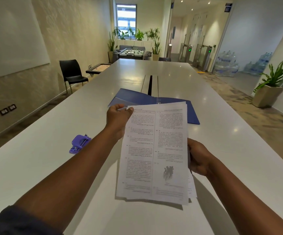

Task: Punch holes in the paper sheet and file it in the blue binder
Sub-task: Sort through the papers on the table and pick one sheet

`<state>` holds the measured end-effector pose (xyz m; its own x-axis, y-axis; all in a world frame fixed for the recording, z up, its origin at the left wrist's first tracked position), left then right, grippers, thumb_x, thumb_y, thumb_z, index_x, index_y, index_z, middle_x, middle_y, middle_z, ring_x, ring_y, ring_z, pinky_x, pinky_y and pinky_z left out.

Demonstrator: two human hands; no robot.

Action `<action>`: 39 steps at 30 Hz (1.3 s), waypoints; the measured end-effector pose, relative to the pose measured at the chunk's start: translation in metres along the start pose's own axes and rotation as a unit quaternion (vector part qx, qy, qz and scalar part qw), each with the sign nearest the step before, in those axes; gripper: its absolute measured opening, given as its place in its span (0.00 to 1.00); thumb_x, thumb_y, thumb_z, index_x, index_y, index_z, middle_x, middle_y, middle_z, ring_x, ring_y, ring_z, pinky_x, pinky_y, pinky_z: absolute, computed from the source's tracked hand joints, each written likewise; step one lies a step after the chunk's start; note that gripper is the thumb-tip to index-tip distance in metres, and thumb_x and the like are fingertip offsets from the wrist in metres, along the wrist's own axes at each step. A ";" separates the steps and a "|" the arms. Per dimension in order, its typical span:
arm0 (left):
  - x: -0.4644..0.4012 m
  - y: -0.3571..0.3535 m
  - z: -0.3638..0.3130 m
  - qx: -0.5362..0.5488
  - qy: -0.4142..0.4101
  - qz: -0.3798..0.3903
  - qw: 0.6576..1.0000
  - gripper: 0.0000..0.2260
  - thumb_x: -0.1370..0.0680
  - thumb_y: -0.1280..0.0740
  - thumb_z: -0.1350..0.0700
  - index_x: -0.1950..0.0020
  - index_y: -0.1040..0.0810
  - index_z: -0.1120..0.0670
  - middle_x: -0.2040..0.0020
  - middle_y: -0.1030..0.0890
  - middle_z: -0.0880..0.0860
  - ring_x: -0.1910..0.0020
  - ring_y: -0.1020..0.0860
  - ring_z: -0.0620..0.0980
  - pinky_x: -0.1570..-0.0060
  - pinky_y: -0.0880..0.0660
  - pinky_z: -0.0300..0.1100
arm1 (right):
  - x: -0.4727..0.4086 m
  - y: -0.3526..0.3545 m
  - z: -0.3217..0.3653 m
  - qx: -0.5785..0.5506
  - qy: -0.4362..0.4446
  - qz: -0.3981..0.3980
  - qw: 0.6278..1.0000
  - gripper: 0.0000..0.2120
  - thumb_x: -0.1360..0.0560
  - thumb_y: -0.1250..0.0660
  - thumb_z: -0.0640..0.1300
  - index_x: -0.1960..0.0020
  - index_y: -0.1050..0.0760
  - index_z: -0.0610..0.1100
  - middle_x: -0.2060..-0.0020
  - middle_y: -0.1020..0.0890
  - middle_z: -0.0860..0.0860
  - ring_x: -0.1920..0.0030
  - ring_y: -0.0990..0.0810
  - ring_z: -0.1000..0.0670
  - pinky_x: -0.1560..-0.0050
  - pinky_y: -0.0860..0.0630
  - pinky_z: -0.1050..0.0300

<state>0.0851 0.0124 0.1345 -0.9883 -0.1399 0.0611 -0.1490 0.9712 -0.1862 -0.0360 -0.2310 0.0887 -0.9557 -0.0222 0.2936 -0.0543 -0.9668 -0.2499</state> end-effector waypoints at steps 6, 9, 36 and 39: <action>0.001 -0.002 0.001 0.033 0.007 -0.011 0.999 0.07 0.21 0.28 0.59 0.47 0.23 0.51 0.45 0.16 0.57 0.51 0.15 0.54 0.48 0.16 0.52 | 0.002 -0.001 0.000 -0.037 0.017 0.053 0.998 0.32 0.23 0.43 0.71 0.31 0.22 0.52 0.39 0.16 0.42 0.39 0.18 0.36 0.47 0.20 0.43; 0.003 -0.004 -0.003 0.029 -0.018 -0.006 0.999 0.05 0.20 0.28 0.59 0.48 0.22 0.51 0.46 0.15 0.56 0.50 0.15 0.54 0.46 0.17 0.51 | 0.002 0.001 -0.001 0.030 0.058 0.063 0.996 0.28 0.26 0.30 0.62 0.30 0.25 0.50 0.36 0.17 0.43 0.38 0.17 0.36 0.36 0.23 0.34; 0.048 -0.001 0.054 -0.072 -0.152 0.181 0.969 0.09 0.16 0.36 0.53 0.37 0.27 0.53 0.40 0.17 0.52 0.44 0.15 0.53 0.46 0.17 0.53 | 0.005 0.008 -0.007 0.117 0.221 -0.077 0.965 0.11 0.22 0.30 0.35 0.41 0.18 0.43 0.46 0.13 0.46 0.45 0.13 0.42 0.46 0.16 0.41; 0.053 0.000 0.066 -0.067 -0.127 0.184 0.972 0.11 0.17 0.35 0.53 0.35 0.26 0.53 0.40 0.17 0.52 0.43 0.16 0.54 0.44 0.17 0.55 | 0.002 0.010 -0.016 0.121 0.213 -0.068 0.967 0.12 0.22 0.29 0.35 0.40 0.18 0.45 0.44 0.13 0.47 0.43 0.14 0.42 0.45 0.17 0.44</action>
<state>0.0309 -0.0074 0.0733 -0.9524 0.1959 -0.2337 0.2060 0.9783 -0.0196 -0.0428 -0.2365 0.0723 -0.9798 0.1666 -0.1103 -0.1679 -0.9858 0.0022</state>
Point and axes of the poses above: each hand's wrist, its own x-axis away from the middle knuckle, its own y-axis out of the back of the hand, z = x × y, the point moved 1 cm from there along -x, towards the middle knuckle
